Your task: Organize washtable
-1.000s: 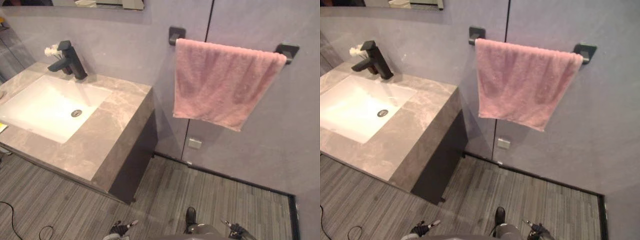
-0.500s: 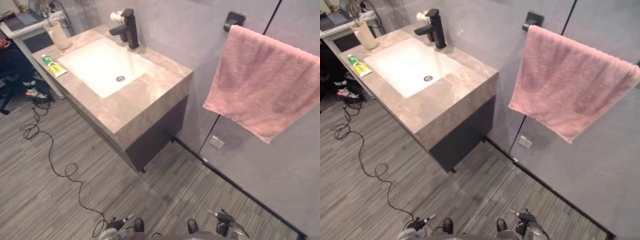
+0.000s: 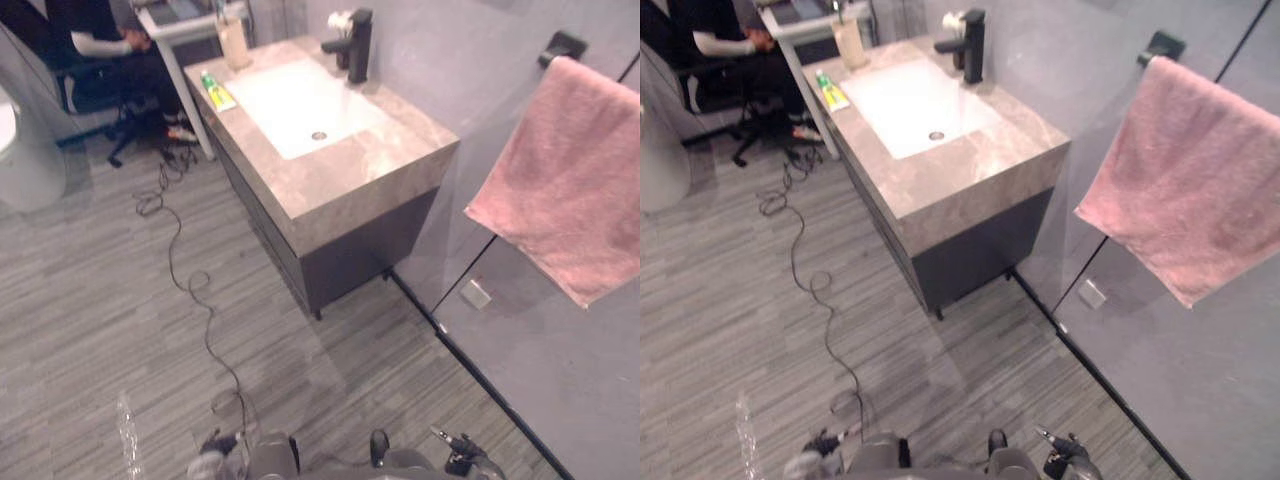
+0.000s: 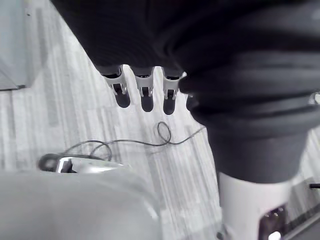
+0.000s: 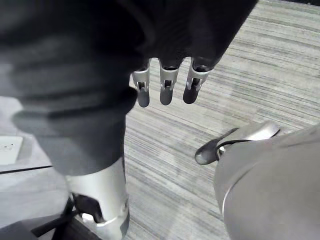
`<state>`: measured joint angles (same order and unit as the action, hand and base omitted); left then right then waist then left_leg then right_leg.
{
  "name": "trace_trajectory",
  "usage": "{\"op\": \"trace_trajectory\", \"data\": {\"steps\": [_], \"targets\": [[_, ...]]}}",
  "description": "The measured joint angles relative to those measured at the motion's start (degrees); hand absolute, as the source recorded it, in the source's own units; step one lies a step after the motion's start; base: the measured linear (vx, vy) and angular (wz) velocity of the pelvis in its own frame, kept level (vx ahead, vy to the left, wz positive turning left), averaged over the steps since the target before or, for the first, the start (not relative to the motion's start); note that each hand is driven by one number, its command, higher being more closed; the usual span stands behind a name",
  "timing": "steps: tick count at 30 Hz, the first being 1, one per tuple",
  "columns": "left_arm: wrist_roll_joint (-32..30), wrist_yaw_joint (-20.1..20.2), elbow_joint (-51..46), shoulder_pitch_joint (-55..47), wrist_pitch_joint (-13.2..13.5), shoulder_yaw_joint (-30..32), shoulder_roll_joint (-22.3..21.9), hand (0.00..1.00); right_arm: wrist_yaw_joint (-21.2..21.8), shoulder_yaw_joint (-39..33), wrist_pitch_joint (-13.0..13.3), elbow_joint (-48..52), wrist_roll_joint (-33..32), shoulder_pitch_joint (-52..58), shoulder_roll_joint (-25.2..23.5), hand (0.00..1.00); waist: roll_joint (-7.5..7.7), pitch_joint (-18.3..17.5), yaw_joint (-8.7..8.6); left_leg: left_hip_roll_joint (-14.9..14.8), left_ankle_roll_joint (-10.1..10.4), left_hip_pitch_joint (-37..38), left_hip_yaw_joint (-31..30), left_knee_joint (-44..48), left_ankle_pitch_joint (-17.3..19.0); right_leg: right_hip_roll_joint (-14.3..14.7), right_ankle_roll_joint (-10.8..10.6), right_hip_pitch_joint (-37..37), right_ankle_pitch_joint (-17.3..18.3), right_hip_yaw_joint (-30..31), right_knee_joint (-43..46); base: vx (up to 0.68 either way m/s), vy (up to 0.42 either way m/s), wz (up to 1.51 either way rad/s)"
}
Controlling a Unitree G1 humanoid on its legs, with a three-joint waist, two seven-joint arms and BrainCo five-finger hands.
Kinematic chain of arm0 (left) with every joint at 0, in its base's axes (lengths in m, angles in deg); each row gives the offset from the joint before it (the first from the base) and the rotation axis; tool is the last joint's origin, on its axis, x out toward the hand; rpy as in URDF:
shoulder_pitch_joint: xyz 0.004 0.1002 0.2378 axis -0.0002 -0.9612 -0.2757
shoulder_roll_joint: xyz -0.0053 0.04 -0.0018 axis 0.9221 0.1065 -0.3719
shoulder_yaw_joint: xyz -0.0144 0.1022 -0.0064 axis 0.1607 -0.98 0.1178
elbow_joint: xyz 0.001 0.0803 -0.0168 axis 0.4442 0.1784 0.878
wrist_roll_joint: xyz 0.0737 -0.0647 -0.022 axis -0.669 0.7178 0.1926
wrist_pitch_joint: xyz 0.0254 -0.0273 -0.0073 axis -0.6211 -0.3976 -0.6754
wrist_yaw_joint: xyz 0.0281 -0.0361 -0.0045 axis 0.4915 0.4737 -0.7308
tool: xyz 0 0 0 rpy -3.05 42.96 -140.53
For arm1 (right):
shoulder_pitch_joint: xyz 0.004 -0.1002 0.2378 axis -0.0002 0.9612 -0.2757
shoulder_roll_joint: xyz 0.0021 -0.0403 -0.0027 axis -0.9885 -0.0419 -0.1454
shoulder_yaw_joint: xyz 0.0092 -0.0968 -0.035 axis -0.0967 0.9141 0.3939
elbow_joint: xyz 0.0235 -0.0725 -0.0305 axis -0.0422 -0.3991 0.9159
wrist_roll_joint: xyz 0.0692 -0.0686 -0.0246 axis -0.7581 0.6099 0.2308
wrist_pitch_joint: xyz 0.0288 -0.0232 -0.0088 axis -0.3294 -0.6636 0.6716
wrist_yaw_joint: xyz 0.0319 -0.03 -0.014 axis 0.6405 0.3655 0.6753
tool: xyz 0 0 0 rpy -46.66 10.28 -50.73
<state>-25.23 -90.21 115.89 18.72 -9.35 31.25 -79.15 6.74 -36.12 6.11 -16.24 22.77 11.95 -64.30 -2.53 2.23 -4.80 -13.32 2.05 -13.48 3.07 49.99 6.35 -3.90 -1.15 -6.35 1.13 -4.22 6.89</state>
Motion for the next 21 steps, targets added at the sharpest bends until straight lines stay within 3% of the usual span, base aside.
{"op": "trace_trajectory", "data": {"steps": [1,2,3,5,7,15,21], "targets": [[-0.03,-0.01,0.22,0.17,-0.05,-0.03,-0.09,0.0,-0.02,-1.09,-0.26,-0.3,0.02,0.59,0.29,0.0,-0.81,-0.41,-0.77,-2.26,0.55,3.45,0.07,-4.41,-2.35,-0.17,-0.49,-0.45,-0.3,-1.23,0.33,-0.06,0.201,0.82],[-0.07,-0.07,0.01,0.56,-0.02,-0.12,-0.04,0.0,0.0,-2.36,-0.36,-1.4,0.06,0.59,0.57,0.0,-1.14,-1.32,-1.04,-1.23,5.3,7.72,1.39,-14.79,0.72,-0.8,-1.13,-1.73,-0.56,-2.18,1.16,-0.1,0.202,1.11],[-0.12,-0.09,-0.56,1.1,-0.02,-0.52,0.28,0.0,0.18,-2.59,-0.58,-3.44,0.08,0.56,-0.1,0.0,0.5,-1.94,-1.71,1.15,5.24,10.89,2.14,-25.3,1.4,-2.08,-0.86,-2.4,-1.27,-1.69,0.69,-0.09,0.142,1.21],[-0.1,-0.15,-0.69,1.58,-0.05,-1.44,1.83,0.0,0.06,-2.61,-0.61,-6.16,0.08,0.0,-0.36,0.0,0.93,-3.05,-2.35,1.79,5.67,15.96,2.13,-42.41,1.43,-2.15,-1.1,-2.54,-2.28,-2.79,-1.56,-0.03,0.103,1.04],[-0.09,-0.19,-0.68,2.86,-0.13,-3.87,2.46,0.0,-0.01,-2.58,-0.52,-6.55,0.08,-1.46,-0.1,0.0,0.58,-3.02,-2.58,1.63,6.05,15.99,1.91,-48.06,1.67,-2.27,-2.23,-4.38,-3.03,-4.14,-1.59,-0.07,0.188,0.57],[0.21,-1.24,-0.76,0.96,0.05,-6.97,2.59,0.0,0.0,3.71,-0.59,-6.8,-0.07,-4.68,0.38,0.0,1.9,-2.56,-2.03,6.25,5.51,15.97,3.6,-49.08,1.36,-5.16,-4.71,-5.06,-7.27,1.63,-5.53,-0.14,0.061,-0.11],[0.03,-1.21,0.48,0.17,-0.02,-5.03,2.45,0.0,0.13,4.75,-0.58,-6.5,-0.03,-4.27,0.67,0.0,2.91,-0.87,-2.08,5.94,5.33,16.04,3.7,-47.56,2.25,-3.85,-4.15,-4.73,-7.43,4.46,-5.74,-0.09,-0.036,-0.07]]}}
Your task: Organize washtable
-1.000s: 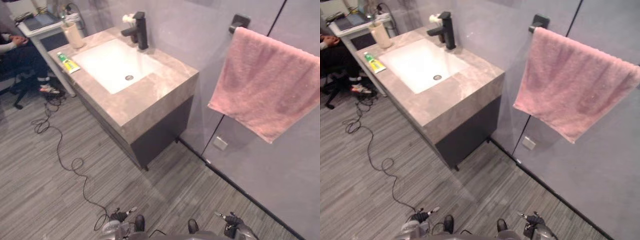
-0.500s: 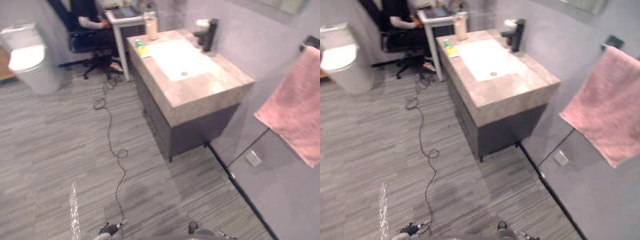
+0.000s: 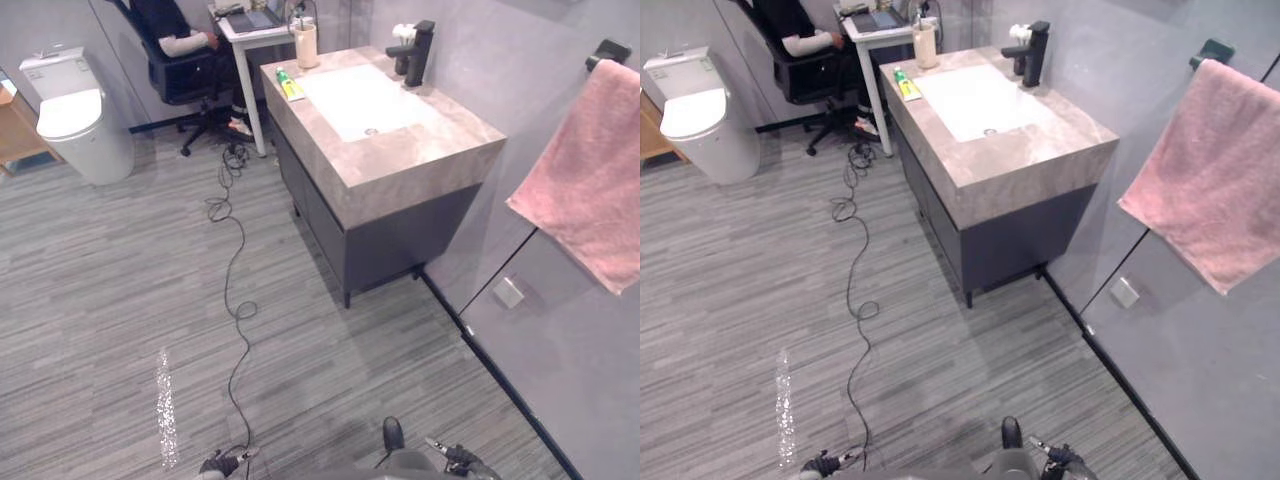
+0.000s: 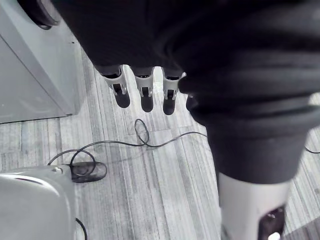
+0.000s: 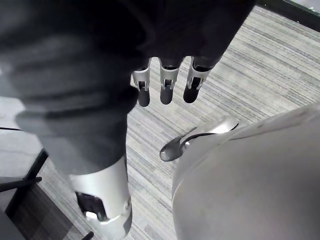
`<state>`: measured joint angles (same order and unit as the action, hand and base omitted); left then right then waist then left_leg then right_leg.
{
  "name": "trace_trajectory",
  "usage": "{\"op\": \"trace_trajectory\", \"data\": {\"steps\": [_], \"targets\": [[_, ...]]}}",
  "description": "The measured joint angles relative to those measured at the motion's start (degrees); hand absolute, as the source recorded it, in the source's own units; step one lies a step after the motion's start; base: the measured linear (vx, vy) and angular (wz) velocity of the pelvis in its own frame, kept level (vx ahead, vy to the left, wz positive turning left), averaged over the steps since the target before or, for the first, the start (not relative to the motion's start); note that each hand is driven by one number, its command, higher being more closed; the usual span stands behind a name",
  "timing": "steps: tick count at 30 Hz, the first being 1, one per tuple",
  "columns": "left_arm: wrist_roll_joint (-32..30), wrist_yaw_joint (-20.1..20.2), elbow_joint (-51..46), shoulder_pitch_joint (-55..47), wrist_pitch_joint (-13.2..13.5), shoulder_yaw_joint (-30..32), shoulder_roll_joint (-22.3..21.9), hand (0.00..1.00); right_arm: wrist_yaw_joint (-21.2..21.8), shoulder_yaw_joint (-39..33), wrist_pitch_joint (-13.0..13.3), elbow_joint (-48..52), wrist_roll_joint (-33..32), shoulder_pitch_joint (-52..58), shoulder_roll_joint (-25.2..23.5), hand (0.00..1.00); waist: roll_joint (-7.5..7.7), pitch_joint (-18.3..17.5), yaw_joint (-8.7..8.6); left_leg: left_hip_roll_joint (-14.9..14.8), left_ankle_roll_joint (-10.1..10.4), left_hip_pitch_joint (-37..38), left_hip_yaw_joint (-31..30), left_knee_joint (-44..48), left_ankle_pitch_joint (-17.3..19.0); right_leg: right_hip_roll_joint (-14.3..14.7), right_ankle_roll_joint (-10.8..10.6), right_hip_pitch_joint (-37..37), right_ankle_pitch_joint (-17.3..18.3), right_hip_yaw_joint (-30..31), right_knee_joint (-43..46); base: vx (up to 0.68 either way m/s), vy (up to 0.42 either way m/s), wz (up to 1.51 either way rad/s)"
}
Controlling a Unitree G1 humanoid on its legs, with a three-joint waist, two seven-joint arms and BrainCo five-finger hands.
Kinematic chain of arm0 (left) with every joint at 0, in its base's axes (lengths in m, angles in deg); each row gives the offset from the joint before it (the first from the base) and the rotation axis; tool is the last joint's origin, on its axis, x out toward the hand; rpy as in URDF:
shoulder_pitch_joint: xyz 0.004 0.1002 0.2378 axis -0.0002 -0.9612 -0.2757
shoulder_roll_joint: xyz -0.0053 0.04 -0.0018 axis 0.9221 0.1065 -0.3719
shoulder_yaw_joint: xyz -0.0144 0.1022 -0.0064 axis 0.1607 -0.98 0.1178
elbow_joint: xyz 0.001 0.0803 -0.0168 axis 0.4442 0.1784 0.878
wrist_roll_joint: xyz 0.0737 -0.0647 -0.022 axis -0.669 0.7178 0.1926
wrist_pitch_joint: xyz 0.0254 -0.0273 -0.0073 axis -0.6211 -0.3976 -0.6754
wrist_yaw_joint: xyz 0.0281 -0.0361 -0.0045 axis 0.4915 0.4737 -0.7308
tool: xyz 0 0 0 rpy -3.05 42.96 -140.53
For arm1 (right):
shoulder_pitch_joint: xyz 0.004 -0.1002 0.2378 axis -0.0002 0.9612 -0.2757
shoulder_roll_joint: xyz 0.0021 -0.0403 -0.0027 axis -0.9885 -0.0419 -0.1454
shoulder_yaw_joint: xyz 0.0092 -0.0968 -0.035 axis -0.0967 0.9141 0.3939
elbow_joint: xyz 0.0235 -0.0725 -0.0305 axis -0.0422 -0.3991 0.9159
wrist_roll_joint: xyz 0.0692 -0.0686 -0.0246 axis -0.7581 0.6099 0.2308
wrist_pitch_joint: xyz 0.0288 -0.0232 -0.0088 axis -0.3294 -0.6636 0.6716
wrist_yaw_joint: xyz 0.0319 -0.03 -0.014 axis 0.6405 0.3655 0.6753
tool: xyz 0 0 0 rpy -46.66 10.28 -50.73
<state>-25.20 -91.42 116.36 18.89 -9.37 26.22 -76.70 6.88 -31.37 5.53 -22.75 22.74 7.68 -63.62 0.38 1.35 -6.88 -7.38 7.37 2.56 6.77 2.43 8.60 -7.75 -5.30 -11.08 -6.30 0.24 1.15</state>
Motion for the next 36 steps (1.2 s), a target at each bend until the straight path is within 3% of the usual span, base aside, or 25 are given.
{"op": "trace_trajectory", "data": {"steps": [2,5,8,10,11,14,19,24,25,26,27,28,30,31,33,35,36], "targets": [[-0.2,0.05,-0.07,0.44,-0.05,-0.14,-0.01,0.0,0.04,-0.85,0.01,0.07,0.03,1.6,-0.17,0.0,0.64,0.92,-0.35,-0.67,-0.08,-0.31,-3.61,1.49,0.69,2.5,0.25,0.0,4.98,4.04,4.36,-0.02,-0.076,0.6],[-0.24,0.08,-0.09,1.46,-0.04,-1.5,0.15,0.0,-0.05,-2.91,0.0,-0.19,0.09,4.93,-0.02,0.0,1.72,0.27,-0.14,-0.65,-0.07,-1.85,-8.11,2.11,0.68,3.22,0.15,0.14,6.66,4.83,6.19,0.03,-0.058,0.66],[-0.2,0.07,0.33,1.58,-0.1,-2.19,0.37,0.0,-0.11,-5.1,0.03,-0.55,0.07,5.6,-0.14,0.0,1.55,-1.41,-0.09,-0.48,0.01,-4.37,-10.99,1.45,0.49,3.42,0.62,1.17,6.33,4.61,0.73,0.11,0.031,0.24],[-0.04,0.05,0.65,2.53,-0.1,-1.84,0.79,0.0,-0.11,-5.73,0.09,-1.4,-0.01,5.95,-0.48,0.0,1.95,-2.47,-0.06,0.08,-0.68,-5.68,-12.14,1.44,-0.09,3.02,1.36,2.17,3.76,4.72,-2.36,0.18,0.055,0.3],[0.19,-0.04,0.69,3.28,-0.05,-1.61,0.88,0.0,-0.11,-7.31,0.04,-2.36,-0.01,5.75,-0.59,0.0,1.98,-2.57,0.26,0.19,-0.72,-5.4,-12.65,1.41,-0.2,2.87,0.5,3.02,2.87,4.51,-2.85,0.13,0.019,0.18],[2.04,-0.05,0.44,4.9,0.12,-1.17,0.23,0.0,-0.14,-11.01,0.2,-2.79,0.01,4.96,-1.01,0.0,1.59,-2.79,1.9,0.19,-0.71,-4.48,-11.7,1.33,-0.21,2.78,0.48,3.94,2.83,4.3,-2.87,0.15,0.012,0.04],[2.33,-0.06,0.49,6.58,1.28,-2.23,-0.57,0.0,-0.05,-11.44,0.23,-2.64,0.04,4.23,-1.35,0.0,-0.08,-3.44,2.61,0.29,-0.78,-3.72,-11.34,1.72,-0.26,2.42,0.5,5.98,2.84,1.49,-2.84,0.13,0.017,0.16],[2.32,-0.03,1.18,4.74,1.26,-2.08,-0.54,0.0,0.02,-9.55,0.26,-2.61,0.08,4.2,-0.93,0.0,-0.12,-3.23,3.11,0.48,-0.85,-4.03,-10.92,3.07,-0.3,2.37,1.09,6.02,3.47,1.47,-2.11,0.04,0.003,0.01],[2.32,-0.02,1.14,4.07,1.24,-1.76,-0.55,0.0,0.02,-9.36,0.26,-2.61,0.07,4.21,-1.06,0.0,-0.3,-2.42,3.13,0.76,-0.79,-5.1,-10.86,5.99,-0.17,2.26,2.21,6.16,4.98,1.41,-0.93,0.02,-0.02,0.36],[2.32,-0.02,0.82,3.59,1.2,-0.75,-0.78,0.0,0.08,-8.72,0.24,-2.56,0.14,4.3,-1.42,0.0,0.89,-0.99,3.13,1.32,-0.1,-7.68,-10.89,13.0,0.41,1.97,3.9,7.19,7.48,1.48,0.97,0.01,-0.024,0.53],[2.31,-0.01,0.23,3.37,1.14,0.67,-0.99,0.0,0.07,-8.31,0.21,-2.44,0.23,4.36,-1.48,0.0,1.09,-0.04,3.29,1.27,0.68,-9.43,-10.89,17.88,0.9,2.12,4.23,7.85,8.93,1.56,1.96,-0.01,-0.03,0.79],[2.3,0.01,-1.75,2.63,1.13,3.85,-1.87,0.0,0.05,-6.86,0.23,-1.35,0.6,5.03,-1.28,0.0,0.5,0.84,4.28,0.17,1.53,-14.51,-10.66,29.27,1.5,2.98,2.31,7.98,11.12,1.05,4.46,-0.04,-0.036,0.72],[2.76,0.03,-3.54,2.36,1.11,8.95,-4.23,0.0,-0.13,-3.87,0.26,0.36,1.87,5.39,0.12,0.0,-2.19,5.4,6.34,-3.35,2.53,-20.32,-10.38,45.42,-2.27,5.36,2.42,10.3,14.06,-0.3,8.71,-0.13,-0.038,0.55],[2.9,0.0,-3.72,1.8,0.94,11.64,-4.54,0.0,-0.19,-2.41,0.28,0.78,2.2,5.23,0.17,0.0,-0.58,5.48,7.6,-4.39,2.26,-21.66,-7.93,47.67,-3.74,4.56,2.64,11.05,14.74,-0.47,8.81,-0.14,-0.061,0.25],[2.96,0.04,-4.38,1.16,0.84,13.37,-5.0,0.0,-0.29,-1.69,0.28,1.69,2.22,5.17,0.15,0.0,-1.14,5.51,7.79,-6.4,-1.48,-22.35,-1.71,41.89,0.19,4.08,2.65,11.82,14.73,-1.31,6.78,-0.05,-0.065,0.3],[2.97,0.09,-5.56,1.33,0.86,18.47,-7.98,0.0,-0.3,-1.23,0.39,3.69,2.21,5.19,0.7,0.0,-2.69,4.75,7.68,-6.4,-1.78,-22.67,4.64,21.38,0.14,4.17,3.1,11.83,14.35,-2.37,2.82,0.05,0.074,0.39],[3.06,0.09,-5.7,1.21,0.86,19.28,-8.57,0.0,-0.33,-1.32,0.28,4.04,2.21,5.2,0.73,0.0,-2.96,4.47,7.86,-5.92,-1.82,-22.67,4.59,16.97,-1.23,4.27,3.08,11.64,14.35,-2.34,2.23,0.12,0.16,0.12]]}}
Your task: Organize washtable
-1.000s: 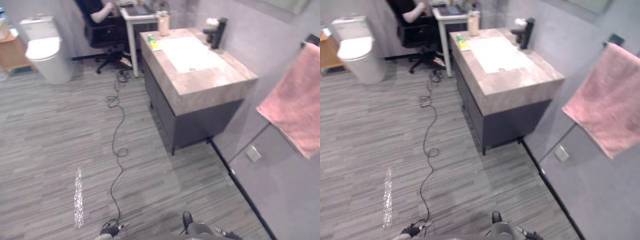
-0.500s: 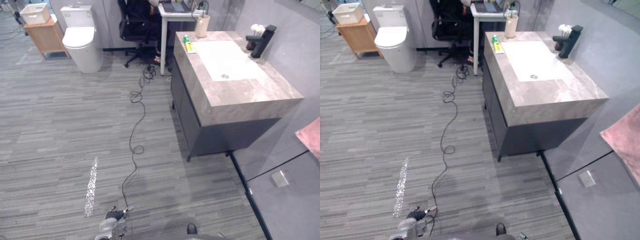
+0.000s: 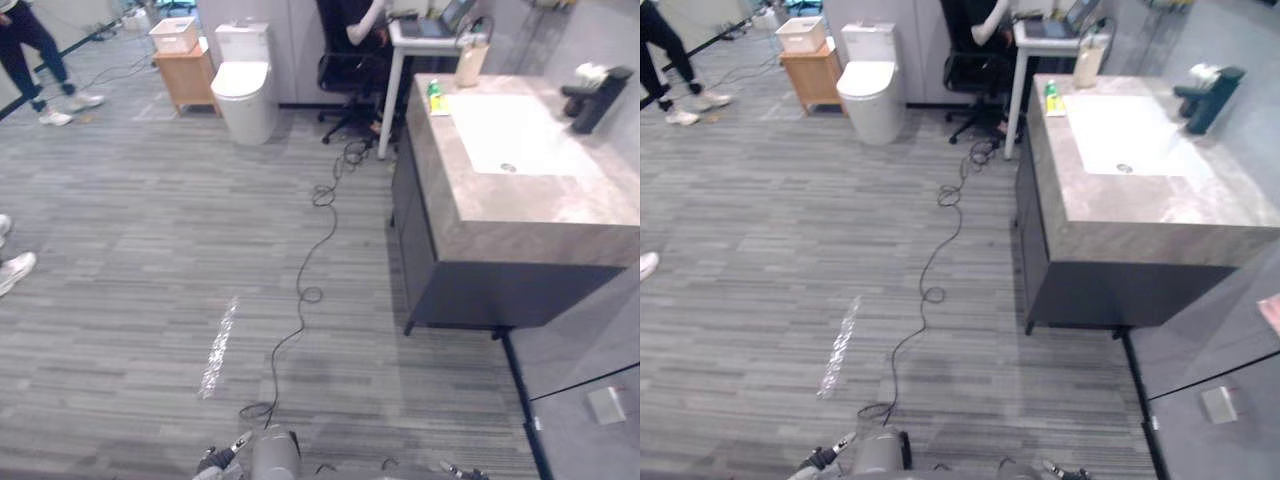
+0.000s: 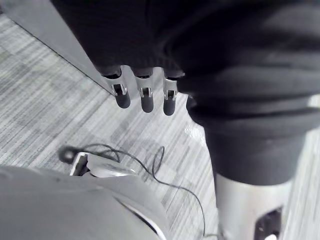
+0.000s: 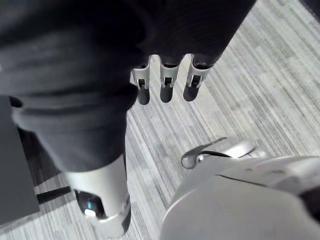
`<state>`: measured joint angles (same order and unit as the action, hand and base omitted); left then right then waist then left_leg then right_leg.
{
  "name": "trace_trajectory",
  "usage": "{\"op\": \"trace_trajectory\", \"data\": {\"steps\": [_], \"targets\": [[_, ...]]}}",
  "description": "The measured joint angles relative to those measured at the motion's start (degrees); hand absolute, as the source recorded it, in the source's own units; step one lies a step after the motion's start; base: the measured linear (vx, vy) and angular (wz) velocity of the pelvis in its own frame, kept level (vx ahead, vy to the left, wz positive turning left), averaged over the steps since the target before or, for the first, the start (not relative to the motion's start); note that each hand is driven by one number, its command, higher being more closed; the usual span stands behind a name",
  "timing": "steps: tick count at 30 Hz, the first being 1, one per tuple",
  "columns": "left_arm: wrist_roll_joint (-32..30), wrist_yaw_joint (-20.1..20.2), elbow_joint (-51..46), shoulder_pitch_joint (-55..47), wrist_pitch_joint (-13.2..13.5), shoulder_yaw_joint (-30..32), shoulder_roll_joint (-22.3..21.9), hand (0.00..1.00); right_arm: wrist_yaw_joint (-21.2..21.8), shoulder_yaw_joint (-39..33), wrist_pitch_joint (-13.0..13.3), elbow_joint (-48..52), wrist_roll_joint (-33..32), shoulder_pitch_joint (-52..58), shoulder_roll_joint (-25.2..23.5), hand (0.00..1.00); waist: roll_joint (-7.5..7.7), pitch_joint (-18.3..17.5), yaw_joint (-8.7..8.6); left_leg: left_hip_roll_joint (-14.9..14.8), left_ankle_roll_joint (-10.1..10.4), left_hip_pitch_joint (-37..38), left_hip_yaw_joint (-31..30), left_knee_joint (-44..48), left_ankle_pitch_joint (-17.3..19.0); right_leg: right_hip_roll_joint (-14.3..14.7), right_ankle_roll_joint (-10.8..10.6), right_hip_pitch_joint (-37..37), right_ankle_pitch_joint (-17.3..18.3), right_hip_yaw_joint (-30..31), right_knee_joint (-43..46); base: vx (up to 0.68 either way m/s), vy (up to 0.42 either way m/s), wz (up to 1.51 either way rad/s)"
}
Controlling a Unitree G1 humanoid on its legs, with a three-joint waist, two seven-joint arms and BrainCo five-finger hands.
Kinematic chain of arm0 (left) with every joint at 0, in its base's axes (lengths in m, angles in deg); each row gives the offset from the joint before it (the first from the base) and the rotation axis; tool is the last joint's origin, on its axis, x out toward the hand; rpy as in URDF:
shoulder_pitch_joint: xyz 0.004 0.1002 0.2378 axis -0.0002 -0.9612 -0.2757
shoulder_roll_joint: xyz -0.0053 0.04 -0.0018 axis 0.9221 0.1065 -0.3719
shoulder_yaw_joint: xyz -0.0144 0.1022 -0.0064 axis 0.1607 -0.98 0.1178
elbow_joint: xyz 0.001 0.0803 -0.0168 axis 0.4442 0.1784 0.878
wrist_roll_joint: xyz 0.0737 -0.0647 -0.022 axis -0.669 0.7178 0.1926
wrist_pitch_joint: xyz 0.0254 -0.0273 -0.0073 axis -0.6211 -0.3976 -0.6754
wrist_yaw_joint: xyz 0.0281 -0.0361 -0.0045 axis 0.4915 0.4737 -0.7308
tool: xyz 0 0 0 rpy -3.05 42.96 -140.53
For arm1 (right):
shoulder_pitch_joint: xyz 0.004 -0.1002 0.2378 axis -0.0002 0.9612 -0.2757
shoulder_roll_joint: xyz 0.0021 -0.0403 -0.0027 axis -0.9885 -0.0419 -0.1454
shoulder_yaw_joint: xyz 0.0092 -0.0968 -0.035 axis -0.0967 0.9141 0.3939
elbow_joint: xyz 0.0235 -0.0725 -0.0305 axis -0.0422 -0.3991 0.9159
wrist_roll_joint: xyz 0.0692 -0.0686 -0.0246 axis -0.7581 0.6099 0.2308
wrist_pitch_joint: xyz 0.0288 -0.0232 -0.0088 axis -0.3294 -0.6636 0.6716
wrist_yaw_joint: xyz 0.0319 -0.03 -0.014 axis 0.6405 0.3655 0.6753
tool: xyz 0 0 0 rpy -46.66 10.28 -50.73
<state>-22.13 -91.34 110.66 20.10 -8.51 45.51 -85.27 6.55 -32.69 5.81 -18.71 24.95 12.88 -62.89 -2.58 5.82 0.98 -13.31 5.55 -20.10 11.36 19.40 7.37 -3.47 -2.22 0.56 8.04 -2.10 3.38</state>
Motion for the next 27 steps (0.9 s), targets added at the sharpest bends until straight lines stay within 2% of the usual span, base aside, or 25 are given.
{"op": "trace_trajectory", "data": {"steps": [1,2,3,4,5,6,7,8,9,10,11,12,14,15,16,17,18,19,21,22,23,24,25,26,27], "targets": [[0.07,0.06,-0.05,-0.26,-0.04,1.69,-0.32,0.0,0.0,-0.02,0.09,0.13,0.0,-0.03,-0.34,0.0,0.16,-0.69,0.06,1.12,-0.81,1.11,0.04,-2.65,-4.73,-0.43,-0.03,-0.22,0.01,0.67,-0.51,0.11,0.171,-0.01],[0.29,0.05,-0.06,-0.44,-0.07,3.62,-0.37,0.0,0.04,0.03,0.1,0.4,0.0,-0.22,-1.38,0.0,1.63,-1.39,0.47,2.99,-1.85,1.76,0.2,-3.87,-5.85,-1.47,-0.3,-0.71,0.21,2.52,-0.65,0.18,0.208,-0.12],[0.39,0.09,-0.14,-0.65,-0.06,4.66,-0.35,0.0,0.13,0.46,0.12,0.49,0.0,-0.6,-2.41,0.0,2.87,-2.28,0.99,4.11,-2.94,1.78,1.09,-3.28,-5.1,-2.53,-0.19,-0.68,0.2,4.23,-0.65,0.13,0.145,-0.15],[0.41,0.06,-0.16,-0.67,-0.06,5.13,-0.35,0.0,0.13,1.28,0.07,0.41,0.0,-0.7,-2.76,0.0,3.29,-2.97,1.23,4.66,-3.74,1.82,1.74,-3.06,-4.55,-2.98,0.06,-0.67,-0.02,4.72,-0.58,0.26,0.174,-0.14],[0.39,0.05,-0.11,-0.64,-0.05,4.83,-0.55,0.0,0.27,1.24,-0.01,0.34,0.0,-0.74,-3.77,0.0,3.67,-4.73,1.25,5.74,-4.86,1.91,2.06,-2.95,-3.56,-3.54,0.04,-0.77,-1.99,5.43,0.48,0.28,0.183,0.0],[0.43,0.05,0.11,-0.01,-0.19,3.4,-1.35,0.0,0.52,0.74,0.12,0.8,0.18,-0.97,-4.03,0.0,2.69,-5.3,1.26,6.34,-5.57,3.15,1.79,-3.52,-3.02,-3.68,-0.19,-1.33,-3.56,5.45,3.47,0.33,0.237,0.03],[0.43,0.14,0.48,0.23,-0.35,2.07,-1.4,0.0,0.52,-0.17,0.25,0.81,0.05,-1.3,-4.01,0.0,2.13,-5.55,1.65,6.59,-5.91,4.23,2.17,-4.22,-2.78,-3.53,-0.14,-2.45,-3.69,5.55,6.86,0.24,0.231,-0.05],[0.47,0.22,0.54,0.21,-0.35,-1.29,-1.5,0.0,0.44,-1.08,0.26,0.97,0.02,-2.53,-4.08,0.0,1.61,-5.33,1.7,7.31,-6.1,8.41,3.11,-7.56,-2.68,-3.66,-0.23,-6.04,-3.76,6.23,17.68,0.21,0.254,-0.08],[0.48,0.19,0.44,0.08,-0.29,-3.78,-1.31,0.0,0.45,-0.84,0.39,1.3,0.02,-2.57,-3.92,0.0,1.49,-5.2,1.21,8.57,-6.11,12.03,3.24,-10.3,-2.68,-3.96,-0.96,-9.76,-5.73,7.49,28.1,0.2,0.255,0.01],[0.47,0.18,0.44,0.01,-0.29,-4.99,-1.23,0.0,0.51,-0.7,0.58,1.42,0.03,-2.43,-3.53,0.0,1.42,-5.19,0.94,9.13,-6.2,13.91,3.12,-11.44,-2.62,-3.96,-1.46,-11.53,-8.18,8.03,33.33,0.21,0.241,0.29],[0.46,0.18,0.44,0.2,-0.26,-7.85,-0.88,0.0,0.56,0.31,1.05,1.83,0.04,-1.83,-3.15,0.0,0.83,-4.68,-0.28,10.12,-7.05,17.89,2.74,-13.13,-2.07,-3.59,-1.64,-15.06,-13.94,9.44,43.55,0.27,0.171,0.37],[0.43,0.15,0.55,0.23,-0.28,-9.2,-0.64,0.0,0.95,0.22,1.12,1.99,-0.39,-1.5,-3.16,0.0,1.03,-4.45,-0.49,10.38,-7.82,20.36,2.49,-13.45,-1.31,-2.75,-2.29,-17.26,-13.06,9.63,50.17,0.35,0.123,0.36],[0.3,0.0,1.37,0.64,-0.29,-10.81,-0.57,0.0,1.2,0.1,1.42,2.54,-0.64,-1.35,-2.83,0.0,0.78,-4.35,-1.65,9.86,-8.42,23.62,0.95,-13.25,0.61,0.38,-2.62,-21.84,-7.35,7.26,55.67,0.27,0.013,0.34],[0.29,0.0,1.67,0.92,-0.3,-10.81,-0.58,0.0,1.24,0.1,1.51,2.86,-0.65,-1.31,-2.85,0.0,0.65,-4.3,-2.11,9.64,-8.39,24.02,0.4,-13.24,0.95,1.19,-2.8,-22.84,-6.16,6.42,55.2,0.27,-0.08,0.69],[0.29,-0.01,2.41,1.91,-0.28,-10.78,-0.72,0.0,1.27,0.04,1.77,3.49,-0.72,-1.18,-2.76,0.0,0.66,-3.42,-3.33,9.29,-8.65,25.1,-1.43,-13.48,1.65,2.57,-3.58,-25.01,-4.0,3.62,50.07,0.27,-0.095,0.71],[0.29,-0.01,2.93,2.43,-0.31,-10.71,-0.87,0.0,1.21,-0.45,1.76,3.42,-0.75,-0.95,-2.61,0.0,0.71,-2.82,-3.56,9.31,-8.68,26.12,-1.95,-13.79,1.82,2.52,-3.48,-24.84,-3.64,2.52,45.99,0.36,-0.129,0.73],[0.3,-0.02,2.67,2.63,-0.32,-10.11,-1.6,0.0,1.07,-0.87,1.59,3.39,-1.05,0.13,-2.33,0.0,0.74,-2.56,-3.17,9.42,-8.08,28.04,-2.08,-14.83,2.55,2.26,-3.15,-24.63,-3.8,0.91,35.64,0.47,-0.14,0.3],[0.28,-0.11,2.55,2.64,-0.31,-9.33,-1.65,0.0,1.0,-0.75,1.25,3.3,-1.07,0.58,-1.75,0.0,0.56,-2.55,-3.03,9.47,-7.15,29.59,-2.05,-15.93,3.81,2.24,-0.94,-24.4,-5.36,-0.53,19.28,0.51,-0.145,0.06],[0.25,-0.15,2.39,2.65,-0.28,-7.76,-1.68,0.0,0.82,0.11,1.03,3.21,-1.06,1.23,-1.59,0.0,0.66,-2.51,-3.08,9.6,-6.32,30.18,-1.85,-16.44,5.25,2.02,-0.21,-24.13,-6.34,-1.38,7.9,0.42,-0.127,-0.07],[0.24,-0.16,2.48,2.7,-0.28,-7.49,-1.78,0.0,0.65,2.55,0.65,2.05,-0.98,2.21,-0.88,0.0,1.05,-1.77,-3.22,9.68,-5.4,32.45,-2.27,-16.34,8.0,1.45,0.27,-24.44,-6.53,-0.26,5.09,0.4,-0.133,0.08],[0.24,-0.18,2.6,2.65,-0.32,-7.53,-1.94,0.0,0.52,3.51,0.18,1.28,-0.97,2.76,-0.52,0.0,1.09,-1.8,-3.28,9.55,-5.18,33.58,-2.71,-16.3,9.33,1.48,0.72,-24.41,-6.25,1.08,6.53,0.58,-0.21,0.34],[0.24,-0.01,2.81,2.84,-0.39,-8.17,-1.77,0.0,0.33,5.27,-0.43,-0.4,-0.99,3.71,0.07,0.0,1.61,-2.22,-3.4,8.63,-4.88,36.0,-3.72,-16.28,11.84,2.02,0.67,-23.92,-7.82,2.53,10.54,0.52,-0.208,0.37],[0.14,0.17,3.08,3.09,-0.45,-8.47,-1.4,0.0,0.33,5.61,-0.62,-0.83,-0.9,3.69,0.62,0.0,0.51,-1.9,-3.52,7.03,-4.74,37.11,-3.98,-15.93,12.61,3.0,-0.02,-24.05,-8.57,1.93,13.09,0.81,-0.321,0.66],[-0.2,0.16,3.72,4.12,-0.46,-8.68,-1.49,0.0,0.22,5.78,-0.59,-1.59,-0.83,3.94,1.32,0.0,-0.74,-2.25,-3.77,5.09,-3.34,36.49,-5.13,-11.78,12.48,3.77,0.09,-24.04,-8.78,-0.03,16.92,0.81,-0.328,0.69],[-0.24,0.23,3.67,5.03,-0.31,-8.69,-1.63,0.0,0.25,6.64,-0.69,-1.7,-0.37,3.87,1.77,0.0,-1.1,-2.53,-3.72,3.23,-2.89,33.53,-6.43,-4.28,11.44,4.1,2.82,-23.35,-7.09,-2.01,19.27,0.8,-0.318,0.71]]}}
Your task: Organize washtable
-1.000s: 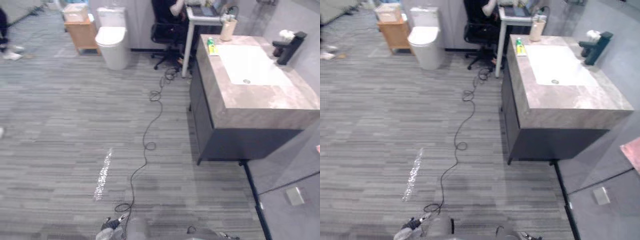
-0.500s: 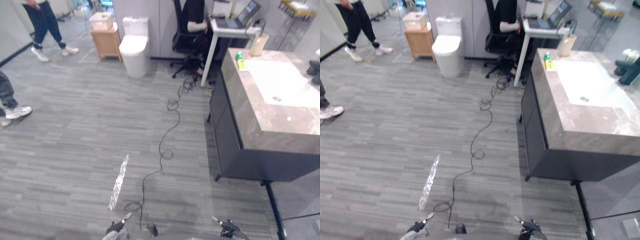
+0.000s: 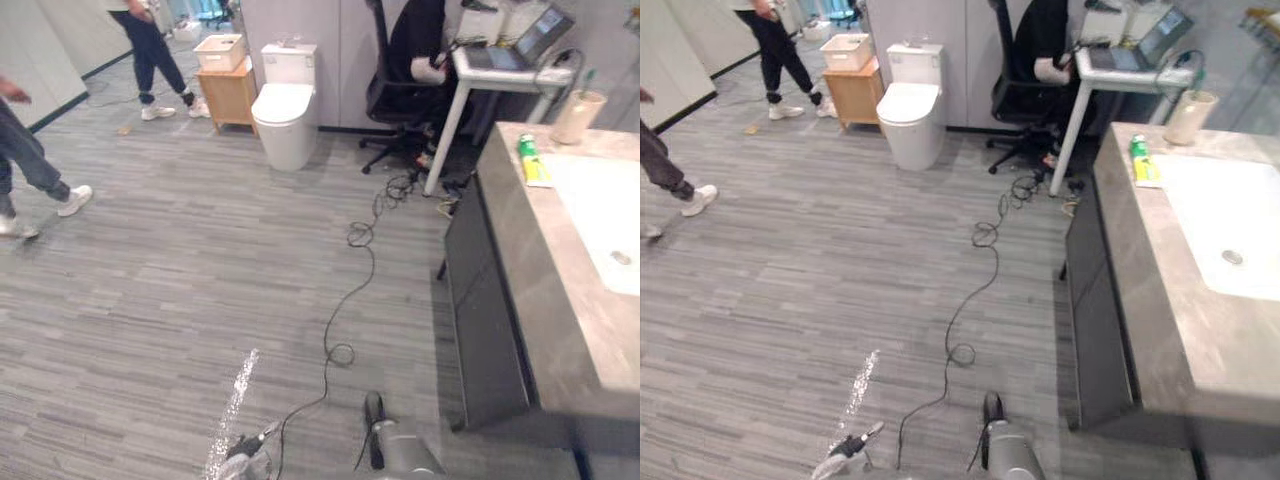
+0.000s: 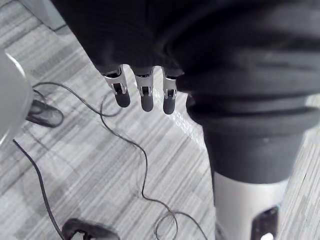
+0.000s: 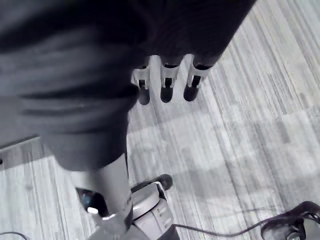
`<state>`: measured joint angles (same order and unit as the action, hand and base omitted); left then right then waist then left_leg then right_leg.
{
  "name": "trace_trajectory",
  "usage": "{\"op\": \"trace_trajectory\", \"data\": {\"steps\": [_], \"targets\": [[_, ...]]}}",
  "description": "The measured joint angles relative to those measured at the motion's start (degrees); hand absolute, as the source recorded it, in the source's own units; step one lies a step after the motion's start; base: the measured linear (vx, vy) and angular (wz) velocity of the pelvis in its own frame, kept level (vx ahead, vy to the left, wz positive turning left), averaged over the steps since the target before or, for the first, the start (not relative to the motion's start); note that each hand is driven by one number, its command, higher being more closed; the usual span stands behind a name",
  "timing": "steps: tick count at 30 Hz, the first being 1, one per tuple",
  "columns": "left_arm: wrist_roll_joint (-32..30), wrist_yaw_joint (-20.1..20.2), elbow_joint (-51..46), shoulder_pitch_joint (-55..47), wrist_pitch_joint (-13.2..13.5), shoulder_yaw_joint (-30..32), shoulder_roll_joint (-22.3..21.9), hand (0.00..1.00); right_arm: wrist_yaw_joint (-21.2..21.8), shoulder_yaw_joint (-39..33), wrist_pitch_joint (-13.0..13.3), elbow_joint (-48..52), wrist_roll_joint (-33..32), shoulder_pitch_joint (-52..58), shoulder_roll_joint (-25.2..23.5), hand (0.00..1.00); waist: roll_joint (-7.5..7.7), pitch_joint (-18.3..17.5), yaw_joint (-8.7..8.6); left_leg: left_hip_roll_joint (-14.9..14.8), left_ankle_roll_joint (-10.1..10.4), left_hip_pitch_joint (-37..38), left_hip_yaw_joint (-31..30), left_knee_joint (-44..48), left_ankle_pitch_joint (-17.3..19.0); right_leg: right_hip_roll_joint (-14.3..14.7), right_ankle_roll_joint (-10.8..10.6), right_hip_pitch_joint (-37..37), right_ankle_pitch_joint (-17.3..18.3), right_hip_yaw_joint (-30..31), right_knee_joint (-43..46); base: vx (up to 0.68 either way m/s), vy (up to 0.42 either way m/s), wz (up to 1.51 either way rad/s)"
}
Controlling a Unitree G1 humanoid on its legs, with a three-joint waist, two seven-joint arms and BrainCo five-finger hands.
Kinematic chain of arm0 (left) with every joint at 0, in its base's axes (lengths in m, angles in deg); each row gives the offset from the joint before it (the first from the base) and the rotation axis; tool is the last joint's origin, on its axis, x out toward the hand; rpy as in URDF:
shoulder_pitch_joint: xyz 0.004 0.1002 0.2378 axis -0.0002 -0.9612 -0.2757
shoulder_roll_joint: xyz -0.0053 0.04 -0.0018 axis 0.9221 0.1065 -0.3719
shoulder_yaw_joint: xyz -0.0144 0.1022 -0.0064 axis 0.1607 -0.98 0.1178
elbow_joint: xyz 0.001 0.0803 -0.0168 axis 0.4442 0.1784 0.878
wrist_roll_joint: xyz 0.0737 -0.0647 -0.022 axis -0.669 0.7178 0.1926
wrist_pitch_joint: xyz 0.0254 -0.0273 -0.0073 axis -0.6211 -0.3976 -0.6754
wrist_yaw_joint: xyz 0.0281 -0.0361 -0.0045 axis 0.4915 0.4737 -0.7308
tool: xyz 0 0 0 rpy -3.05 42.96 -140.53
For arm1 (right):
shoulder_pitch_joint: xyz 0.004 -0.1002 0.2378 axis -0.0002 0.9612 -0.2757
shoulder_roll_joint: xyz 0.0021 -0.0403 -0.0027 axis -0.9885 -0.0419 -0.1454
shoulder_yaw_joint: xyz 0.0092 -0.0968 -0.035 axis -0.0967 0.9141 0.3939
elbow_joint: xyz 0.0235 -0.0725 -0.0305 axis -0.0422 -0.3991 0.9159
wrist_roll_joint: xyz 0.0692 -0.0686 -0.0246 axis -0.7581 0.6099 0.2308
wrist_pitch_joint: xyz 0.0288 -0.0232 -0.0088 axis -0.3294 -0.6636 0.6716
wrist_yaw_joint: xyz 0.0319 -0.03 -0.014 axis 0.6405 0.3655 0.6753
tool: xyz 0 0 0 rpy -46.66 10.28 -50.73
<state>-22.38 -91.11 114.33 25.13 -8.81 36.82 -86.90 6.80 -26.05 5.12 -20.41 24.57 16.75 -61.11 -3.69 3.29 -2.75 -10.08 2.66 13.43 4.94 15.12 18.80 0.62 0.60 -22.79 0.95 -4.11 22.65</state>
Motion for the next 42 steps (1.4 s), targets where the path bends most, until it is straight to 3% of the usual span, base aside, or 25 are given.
{"op": "trace_trajectory", "data": {"steps": [1,3,5,6,8,10,13,14,15,16,18,20,22,23,24,26,28,30,31,32,33,37,38,39,42], "targets": [[-0.03,-0.01,-0.1,0.31,0.04,0.23,0.04,0.0,-0.01,0.34,0.03,0.08,0.01,-0.34,0.19,0.0,-0.19,-0.11,0.04,-1.14,0.28,-2.4,-0.54,5.46,-0.7,0.37,0.46,0.77,1.34,-0.87,0.31,0.62,-0.271,0.47],[-0.31,0.16,-0.39,0.91,-0.06,3.5,0.35,0.0,-0.06,0.23,0.28,1.12,-0.02,-2.48,-0.41,0.0,0.7,0.56,1.0,-3.6,2.27,-13.86,-4.13,34.5,-8.5,1.66,2.57,6.09,5.16,-1.9,0.39,0.57,-0.253,0.22],[-0.46,0.3,-1.02,-0.21,-0.09,3.13,0.41,0.0,-0.17,1.26,0.51,1.56,0.4,-4.0,-0.36,0.0,1.72,1.61,2.25,-3.94,2.26,-20.04,-4.51,53.25,-8.22,2.83,3.67,13.18,6.19,-1.55,-1.95,0.52,-0.182,-0.03],[-0.51,0.64,-2.46,-1.2,0.02,2.27,1.11,0.0,-0.17,2.05,0.59,3.12,0.37,-4.71,-0.9,0.0,2.37,1.93,2.74,-3.43,2.22,-24.29,-4.01,57.93,-8.18,3.15,3.85,17.82,6.25,-0.87,-4.93,0.5,-0.112,-0.09],[-0.49,0.89,-3.46,-1.29,0.14,1.72,1.55,0.0,-0.28,1.5,0.8,6.1,0.29,-5.93,-2.4,0.0,2.78,2.07,3.72,-3.0,1.52,-29.64,-1.02,53.1,-7.75,3.08,4.09,22.23,6.06,0.7,-8.85,0.44,-0.032,-0.3],[-0.44,0.85,-3.77,-1.5,0.37,1.85,1.57,0.0,-1.11,0.84,0.74,8.97,0.19,-7.96,-4.0,0.0,2.04,2.79,3.95,-2.69,-0.35,-33.66,1.04,42.58,-6.63,3.17,4.12,25.88,6.13,1.78,-11.77,0.41,0.057,-0.34],[0.14,0.79,-4.74,-3.02,0.53,2.48,1.35,0.0,-1.44,0.81,1.32,11.95,-1.31,-8.88,-6.72,0.0,1.71,3.39,5.24,-1.72,-0.37,-33.53,5.2,15.13,-7.08,2.44,3.43,31.3,7.88,5.69,-16.33,0.38,0.241,-0.53],[0.24,0.78,-5.22,-3.83,0.49,3.83,0.88,0.0,-1.3,0.12,1.77,11.82,-1.91,-8.65,-7.45,0.0,1.27,3.13,5.22,-1.39,1.18,-32.58,4.85,4.43,-8.06,2.38,2.69,32.67,9.55,6.48,-16.71,0.27,0.241,-0.28],[0.26,0.79,-5.48,-4.22,0.47,4.74,0.54,0.0,-1.24,-0.41,1.81,11.66,-1.86,-8.32,-7.73,0.0,0.95,2.87,5.2,-1.25,1.61,-32.71,3.91,1.61,-8.69,2.39,2.24,32.98,10.63,6.97,-16.31,0.37,0.316,-0.39],[0.49,0.76,-5.54,-4.44,0.32,5.98,0.61,0.0,-1.22,-0.46,1.78,11.11,-1.85,-7.44,-8.27,0.0,1.62,2.45,5.44,-0.31,0.26,-33.05,3.33,3.91,-12.26,1.23,1.42,33.52,12.96,8.43,-15.38,0.42,0.323,-0.52],[0.47,0.77,-5.74,-5.1,0.34,8.33,0.2,0.0,-1.15,1.73,1.79,8.73,-1.69,-7.09,-7.94,0.0,2.19,1.02,5.42,1.02,-2.3,-34.08,4.63,8.18,-14.06,-0.63,0.32,32.96,14.72,11.65,-12.72,0.52,0.361,-0.93],[0.39,0.68,-5.54,-4.98,0.29,6.94,0.34,0.0,-0.71,3.42,1.83,6.75,-1.55,-6.96,-7.87,0.0,2.37,-0.19,5.31,1.32,-3.47,-33.3,6.17,8.34,-14.25,-1.09,-1.63,28.06,12.41,12.64,-3.62,0.51,0.387,-0.76],[-0.05,0.8,-5.45,-4.62,0.0,2.84,0.98,0.0,-0.06,1.43,1.99,6.11,-1.26,-7.37,-8.0,0.0,3.2,-0.44,4.95,3.34,-4.86,-29.28,6.95,5.1,-13.37,-2.01,-5.45,23.14,7.52,11.97,8.65,0.4,0.355,-0.1],[-0.18,0.75,-5.44,-3.52,-0.05,0.3,1.13,0.0,0.2,0.1,2.33,5.0,-1.14,-7.29,-7.26,0.0,2.93,0.06,4.49,5.17,-5.68,-24.02,7.24,2.16,-12.85,-2.28,-8.05,19.02,4.28,12.18,21.23,0.41,0.296,0.28],[-0.18,0.76,-5.32,-3.48,-0.03,-0.58,0.89,0.0,0.21,-0.46,2.3,4.85,-1.1,-7.2,-6.58,0.0,2.8,0.12,3.94,5.59,-6.39,-21.02,7.28,1.33,-12.43,-1.53,-7.9,17.26,4.46,12.21,27.84,0.41,0.261,0.35],[-0.17,0.79,-3.66,-3.59,0.12,-1.69,0.95,0.0,0.22,-0.93,2.48,5.06,-1.35,-6.4,-5.77,0.0,2.35,-0.08,3.51,5.62,-6.99,-15.8,9.56,-0.95,-12.47,-0.8,-8.18,14.44,5.68,10.39,32.14,0.29,0.146,0.21],[-0.05,0.83,-3.18,-3.69,0.18,-1.25,0.79,0.0,0.14,-1.86,2.53,4.93,-1.63,-6.19,-5.66,0.0,2.5,-0.42,3.71,6.3,-7.24,-11.08,11.29,-5.84,-12.69,-0.95,-5.58,12.37,7.24,8.45,25.47,0.33,0.126,-0.1],[0.08,0.72,-3.03,-4.54,0.58,0.92,0.84,0.0,0.12,-1.45,2.43,3.64,-1.86,-6.38,-5.23,0.0,3.01,-1.1,3.68,7.4,-7.25,-8.68,12.23,-8.86,-12.79,-1.27,-3.68,11.27,7.69,7.31,9.48,0.28,0.059,-0.19],[0.08,0.71,-2.94,-5.11,0.62,1.22,1.0,0.0,0.12,-1.48,2.39,3.16,-1.85,-6.29,-5.29,0.0,3.46,-1.66,3.54,8.0,-7.23,-8.76,11.93,-8.96,-12.78,-1.63,-2.75,11.59,5.63,7.06,4.18,0.29,-0.025,0.06],[0.07,0.7,-3.12,-5.02,0.73,1.33,1.89,0.0,0.13,-1.33,2.33,1.9,-1.84,-5.31,-6.08,0.0,5.65,-2.52,3.66,10.31,-6.8,-8.86,10.86,-9.7,-12.55,-2.88,0.05,11.64,-2.65,7.43,-3.02,0.38,-0.066,0.22],[0.07,0.71,-1.88,-4.47,0.84,1.26,2.19,0.0,0.25,-1.41,2.32,0.45,-2.19,-5.25,-5.98,0.0,5.95,-3.6,3.69,11.03,-6.65,-8.26,9.51,-10.9,-12.46,-3.77,-1.4,13.17,-0.37,7.2,-5.98,0.42,-0.077,0.22],[0.06,0.74,0.95,-3.99,1.6,1.2,1.49,0.0,1.3,2.64,2.39,-1.82,-2.42,-5.09,-3.72,0.0,3.71,-5.52,3.97,9.68,-5.58,-8.68,9.18,-13.34,-12.25,-2.9,-1.65,18.12,-2.23,5.95,-19.1,0.28,-0.07,-0.06],[0.04,0.75,1.19,-3.93,1.68,1.18,1.47,0.0,1.32,2.62,2.39,-1.86,-2.53,-5.07,-3.69,0.0,3.66,-5.53,3.89,9.56,-5.52,-8.58,9.16,-13.5,-12.29,-2.8,-1.62,18.33,-2.27,5.86,-19.37,0.07,-0.03,-0.06],[0.02,1.01,5.23,-3.96,1.75,-4.35,5.05,0.0,2.53,-2.98,2.26,-4.07,-4.24,-5.04,-4.23,0.0,5.01,-5.55,3.61,11.08,-5.35,-8.72,6.15,-14.32,-12.37,-3.6,-3.06,21.28,-4.85,4.31,-25.82,0.0,0.0,0.0],[0.02,1.01,5.23,-3.96,1.75,-4.35,5.05,0.0,2.54,-2.99,2.26,-4.07,-4.24,-5.04,-4.23,0.0,5.01,-5.55,3.61,11.08,-5.35,-8.72,6.15,-14.32,-12.37,-3.6,-3.06,21.27,-4.85,4.31,-25.83,0.0,0.0,0.0]]}}
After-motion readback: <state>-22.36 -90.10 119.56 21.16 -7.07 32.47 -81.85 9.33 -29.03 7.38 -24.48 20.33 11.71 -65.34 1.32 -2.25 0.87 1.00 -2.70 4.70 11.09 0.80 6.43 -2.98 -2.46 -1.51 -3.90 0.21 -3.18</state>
